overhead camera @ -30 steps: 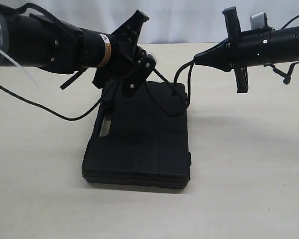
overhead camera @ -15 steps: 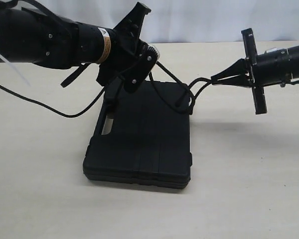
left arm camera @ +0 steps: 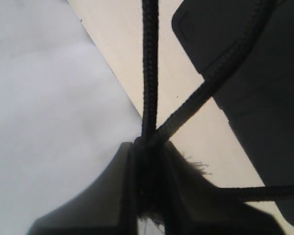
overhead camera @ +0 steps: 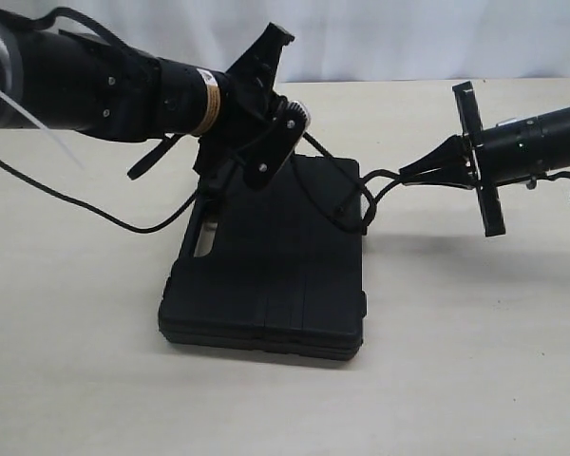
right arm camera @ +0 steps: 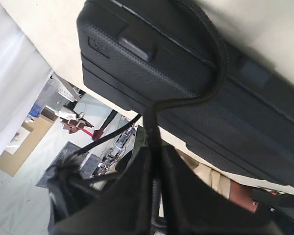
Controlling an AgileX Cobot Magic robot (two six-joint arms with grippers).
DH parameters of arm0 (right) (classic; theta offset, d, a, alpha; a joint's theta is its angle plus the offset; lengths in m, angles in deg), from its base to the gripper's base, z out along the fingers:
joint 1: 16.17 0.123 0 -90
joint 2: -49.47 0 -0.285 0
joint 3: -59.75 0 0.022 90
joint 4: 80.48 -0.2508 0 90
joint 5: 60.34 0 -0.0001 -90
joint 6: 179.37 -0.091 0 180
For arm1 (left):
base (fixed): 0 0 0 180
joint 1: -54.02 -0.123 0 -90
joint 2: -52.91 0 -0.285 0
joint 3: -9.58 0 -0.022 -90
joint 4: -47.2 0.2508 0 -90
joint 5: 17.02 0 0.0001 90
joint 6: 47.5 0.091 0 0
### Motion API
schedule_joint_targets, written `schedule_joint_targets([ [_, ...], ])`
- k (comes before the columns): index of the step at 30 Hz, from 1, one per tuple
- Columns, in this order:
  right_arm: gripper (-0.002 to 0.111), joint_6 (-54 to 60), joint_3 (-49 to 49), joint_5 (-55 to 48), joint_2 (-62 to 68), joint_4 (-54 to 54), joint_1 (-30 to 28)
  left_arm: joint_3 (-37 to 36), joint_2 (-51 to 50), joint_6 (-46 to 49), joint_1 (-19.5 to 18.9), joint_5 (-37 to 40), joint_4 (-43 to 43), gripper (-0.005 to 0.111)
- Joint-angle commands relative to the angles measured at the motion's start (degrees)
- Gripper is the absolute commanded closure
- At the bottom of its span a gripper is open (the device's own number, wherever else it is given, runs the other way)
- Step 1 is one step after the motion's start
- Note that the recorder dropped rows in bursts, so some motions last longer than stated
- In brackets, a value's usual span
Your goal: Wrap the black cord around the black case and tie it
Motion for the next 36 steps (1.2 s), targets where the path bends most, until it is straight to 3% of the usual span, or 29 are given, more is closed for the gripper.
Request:
schedule_joint_targets([
  [1,0.104,-0.08,0.16,-0.58,-0.53,0.23,-0.45,0.41,-0.78,0.5,0.06,-1.68,-0.37,0.107],
  [7,0.104,-0.08,0.16,-0.58,-0.53,5.07,0.4,2.08,-0.78,0.5,0.06,-2.91,-2.56,0.107],
  [15,0.104,4.77,0.16,-0.58,-1.33,3.31,10.21,2.08,-0.78,0.97,0.06,-3.52,-6.81,0.107],
  [19,0.104,5.39,0.16,-0.58,-3.05,2.33,10.58,2.08,-0.89,0.97,0.06,-0.36,-14.09,0.107],
  [24,0.104,5.39,0.16,-0.58,-3.47,2.33,10.58,2.08,-1.37,0.75,0.06,4.16,-14.36,0.107],
  [34,0.104,5.39,0.16,-0.58,-3.47,2.05,10.58,1.51,-1.63,0.75,0.06,3.66,-13.67,0.107],
  [36,0.104,16.91,0.16,0.73,-3.47,3.26,10.58,1.5,-1.63,0.75,0.06,3.66,-13.77,0.107],
])
